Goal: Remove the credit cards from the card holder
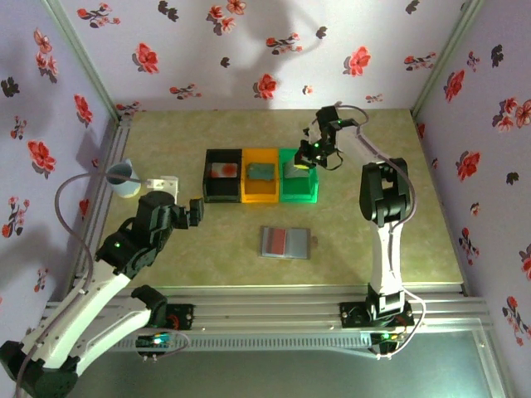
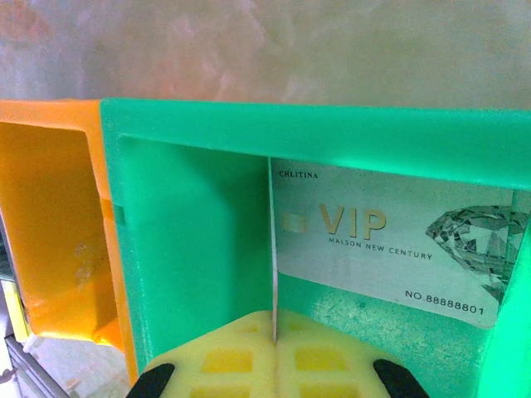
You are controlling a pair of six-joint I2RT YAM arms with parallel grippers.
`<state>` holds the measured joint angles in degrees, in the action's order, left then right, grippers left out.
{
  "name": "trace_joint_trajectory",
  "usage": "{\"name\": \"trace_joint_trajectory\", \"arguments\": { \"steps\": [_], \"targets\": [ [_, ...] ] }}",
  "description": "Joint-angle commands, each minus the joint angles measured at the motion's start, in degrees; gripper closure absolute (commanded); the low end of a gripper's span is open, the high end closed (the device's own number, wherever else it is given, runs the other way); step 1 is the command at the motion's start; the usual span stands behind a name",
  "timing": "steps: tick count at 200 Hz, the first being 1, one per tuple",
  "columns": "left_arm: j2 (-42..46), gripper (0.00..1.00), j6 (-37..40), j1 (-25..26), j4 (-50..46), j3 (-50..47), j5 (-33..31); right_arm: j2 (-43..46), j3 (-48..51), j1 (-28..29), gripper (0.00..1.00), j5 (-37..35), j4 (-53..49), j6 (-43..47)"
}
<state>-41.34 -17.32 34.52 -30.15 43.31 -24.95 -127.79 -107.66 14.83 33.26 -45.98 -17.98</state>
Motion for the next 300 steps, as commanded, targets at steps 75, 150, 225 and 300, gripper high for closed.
{"name": "trace_joint_trajectory", "arguments": {
  "steps": [75, 150, 225, 300],
  "targets": [
    [0.21, 0.0, 1.33, -0.59, 1.68, -0.41, -1.69, -1.81, -2.54, -0.66, 0.95, 0.95, -2.24, 1.18],
    [0.39, 0.0, 1.33, -0.61, 1.67, -0.37, -1.84, -2.21, -3.57, -0.7, 0.81, 0.32, -3.26, 0.95],
    [0.65, 0.0, 1.31, -0.77, 1.67, -0.42, -1.79, -0.1, -3.76, -1.11, 0.79, -2.41, -3.81, -0.02],
    [0.69, 0.0, 1.24, -0.77, 1.68, -0.42, -1.86, 4.02, -2.89, -2.26, 0.77, -3.59, -2.16, -2.05]
  ]
}}
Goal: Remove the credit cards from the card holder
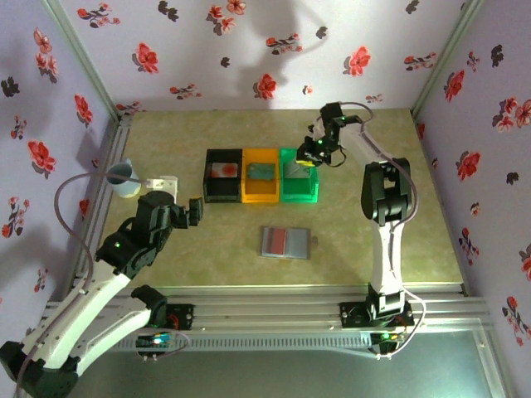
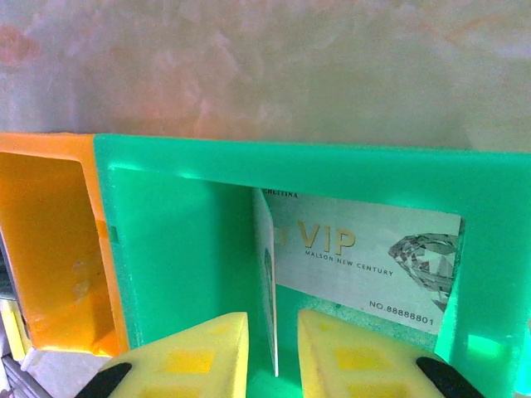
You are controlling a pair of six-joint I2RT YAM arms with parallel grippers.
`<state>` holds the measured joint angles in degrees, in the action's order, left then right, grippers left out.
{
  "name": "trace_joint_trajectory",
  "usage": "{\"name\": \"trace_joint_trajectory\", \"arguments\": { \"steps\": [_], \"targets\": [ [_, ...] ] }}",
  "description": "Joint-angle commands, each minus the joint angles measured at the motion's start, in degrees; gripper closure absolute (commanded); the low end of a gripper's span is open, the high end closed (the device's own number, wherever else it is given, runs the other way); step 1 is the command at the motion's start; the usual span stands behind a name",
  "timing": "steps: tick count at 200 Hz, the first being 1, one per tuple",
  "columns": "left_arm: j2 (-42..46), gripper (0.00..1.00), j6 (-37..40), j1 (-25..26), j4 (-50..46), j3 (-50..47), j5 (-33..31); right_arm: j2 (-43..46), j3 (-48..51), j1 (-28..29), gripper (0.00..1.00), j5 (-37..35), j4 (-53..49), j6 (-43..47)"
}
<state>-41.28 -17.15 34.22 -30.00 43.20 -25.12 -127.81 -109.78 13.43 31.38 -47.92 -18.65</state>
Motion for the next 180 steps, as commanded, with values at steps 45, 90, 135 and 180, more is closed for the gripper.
{"name": "trace_joint_trajectory", "arguments": {
  "steps": [45, 90, 135, 180],
  "targets": [
    [0.59, 0.0, 0.97, -0.47, 1.52, -0.34, -1.68, 6.96, -0.45, -0.98, 0.77, -1.59, 0.98, -3.29],
    [0.5, 0.0, 0.89, -0.46, 1.52, -0.31, -1.58, 8.06, 1.45, 1.73, 0.86, 0.78, 3.13, -4.05],
    [0.58, 0.0, 0.89, -0.47, 1.43, -0.31, -1.68, 6.91, 2.79, 4.58, 0.93, -2.11, 3.95, -4.41],
    [0.67, 0.0, 0.89, -0.55, 1.43, -0.31, -1.6, 6.1, 6.09, 5.3, 0.99, -6.51, 8.07, -7.31]
  ]
}}
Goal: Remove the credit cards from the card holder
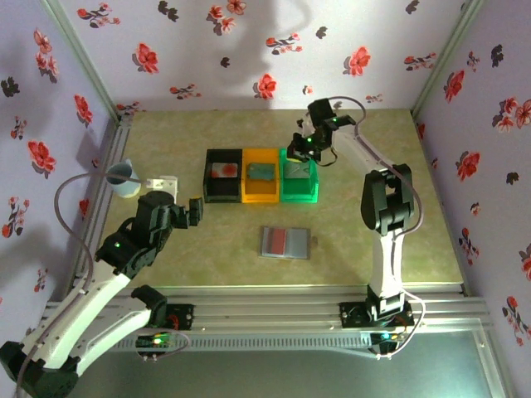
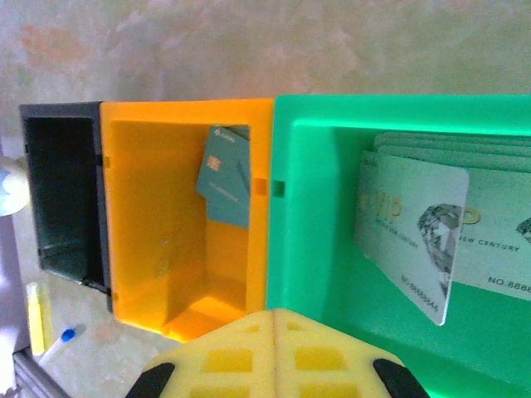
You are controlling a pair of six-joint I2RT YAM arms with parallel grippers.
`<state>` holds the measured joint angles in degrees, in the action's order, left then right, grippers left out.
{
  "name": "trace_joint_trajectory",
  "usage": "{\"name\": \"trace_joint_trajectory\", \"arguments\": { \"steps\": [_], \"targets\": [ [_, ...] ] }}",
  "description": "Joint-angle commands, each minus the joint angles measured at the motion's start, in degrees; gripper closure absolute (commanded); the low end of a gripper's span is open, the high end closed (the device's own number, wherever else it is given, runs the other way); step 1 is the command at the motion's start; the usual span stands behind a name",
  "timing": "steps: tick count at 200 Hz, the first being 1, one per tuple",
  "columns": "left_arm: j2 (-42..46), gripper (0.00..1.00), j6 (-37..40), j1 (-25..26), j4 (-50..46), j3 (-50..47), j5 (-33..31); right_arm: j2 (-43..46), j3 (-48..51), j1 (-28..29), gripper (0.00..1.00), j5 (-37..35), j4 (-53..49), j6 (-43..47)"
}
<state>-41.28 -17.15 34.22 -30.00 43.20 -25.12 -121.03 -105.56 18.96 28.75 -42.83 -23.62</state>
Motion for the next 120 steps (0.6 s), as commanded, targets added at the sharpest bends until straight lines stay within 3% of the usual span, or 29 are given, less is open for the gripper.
{"name": "trace_joint_trajectory", "arguments": {
  "steps": [1, 120],
  "targets": [
    [0.67, 0.0, 0.89, -0.55, 1.43, -0.31, -1.64, -0.73, 1.91, -0.19, 0.99, -4.02, 3.04, -2.46],
    [0.83, 0.0, 0.97, -0.6, 1.43, -0.4, -1.68, -4.93, 1.58, -0.33, 1.0, -14.7, 2.94, -5.64]
  ]
}}
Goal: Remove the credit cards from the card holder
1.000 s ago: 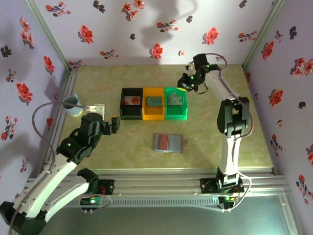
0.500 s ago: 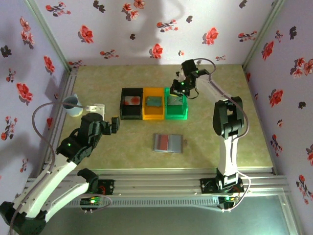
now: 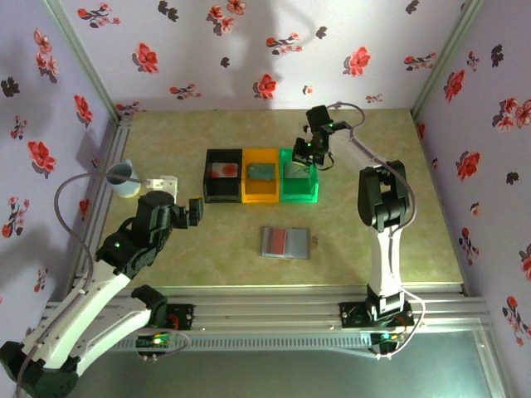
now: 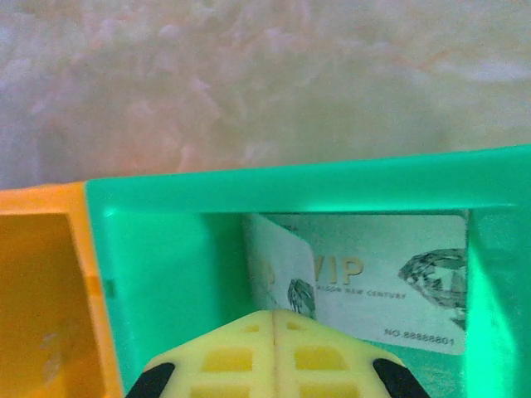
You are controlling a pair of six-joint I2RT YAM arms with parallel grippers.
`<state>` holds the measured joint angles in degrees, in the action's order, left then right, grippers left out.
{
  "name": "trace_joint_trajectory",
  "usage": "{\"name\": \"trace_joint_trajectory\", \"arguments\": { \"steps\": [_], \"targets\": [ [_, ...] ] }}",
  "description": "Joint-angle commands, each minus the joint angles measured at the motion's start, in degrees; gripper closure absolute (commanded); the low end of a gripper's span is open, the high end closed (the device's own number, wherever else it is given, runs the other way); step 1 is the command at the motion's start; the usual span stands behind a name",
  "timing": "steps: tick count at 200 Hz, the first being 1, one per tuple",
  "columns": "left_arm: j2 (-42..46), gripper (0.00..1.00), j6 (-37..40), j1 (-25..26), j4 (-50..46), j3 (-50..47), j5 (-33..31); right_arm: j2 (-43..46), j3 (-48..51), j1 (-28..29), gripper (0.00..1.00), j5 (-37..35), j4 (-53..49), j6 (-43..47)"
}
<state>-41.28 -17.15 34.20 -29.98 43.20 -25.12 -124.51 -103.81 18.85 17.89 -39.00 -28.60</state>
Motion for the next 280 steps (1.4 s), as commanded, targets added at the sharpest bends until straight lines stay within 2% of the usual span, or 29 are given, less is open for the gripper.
{"name": "trace_joint_trajectory", "arguments": {
  "steps": [1, 62, 112, 163, 227, 243, 280],
  "targets": [
    [0.84, 0.0, 0.97, -0.6, 1.41, -0.4, -1.64, -1.45, -0.17, -0.22, 1.0, -3.83, -0.89, -0.62],
    [1.02, 0.0, 0.93, -0.71, 1.5, -0.47, -1.67, -0.46, -1.39, -0.48, 1.0, -4.52, -2.2, -0.38],
    [1.11, 0.0, 0.69, -0.71, 1.41, -0.49, -1.33, 12.17, 1.73, 1.39, 1.0, -4.66, -0.82, 0.75],
    [-0.49, 0.0, 0.01, -0.71, 0.3, 0.44, 4.38, 28.97, 16.93, 3.36, 0.65, -4.77, 5.97, 0.47],
    [-4.03, 0.0, 1.13, -0.43, -2.4, 2.99, 14.75, 50.37, 45.02, 7.85, 0.46, -3.04, 19.77, -6.19],
    [-5.81, 0.0, 1.76, -0.21, -3.63, 3.9, 17.28, 54.18, 49.84, 10.63, 0.43, -3.48, 21.51, -7.36],
    [-12.95, 0.0, 1.14, 1.02, -9.58, 8.82, 17.74, 60.16, 58.55, 19.36, 0.37, -8.45, 23.49, -10.16]
  ]
}}
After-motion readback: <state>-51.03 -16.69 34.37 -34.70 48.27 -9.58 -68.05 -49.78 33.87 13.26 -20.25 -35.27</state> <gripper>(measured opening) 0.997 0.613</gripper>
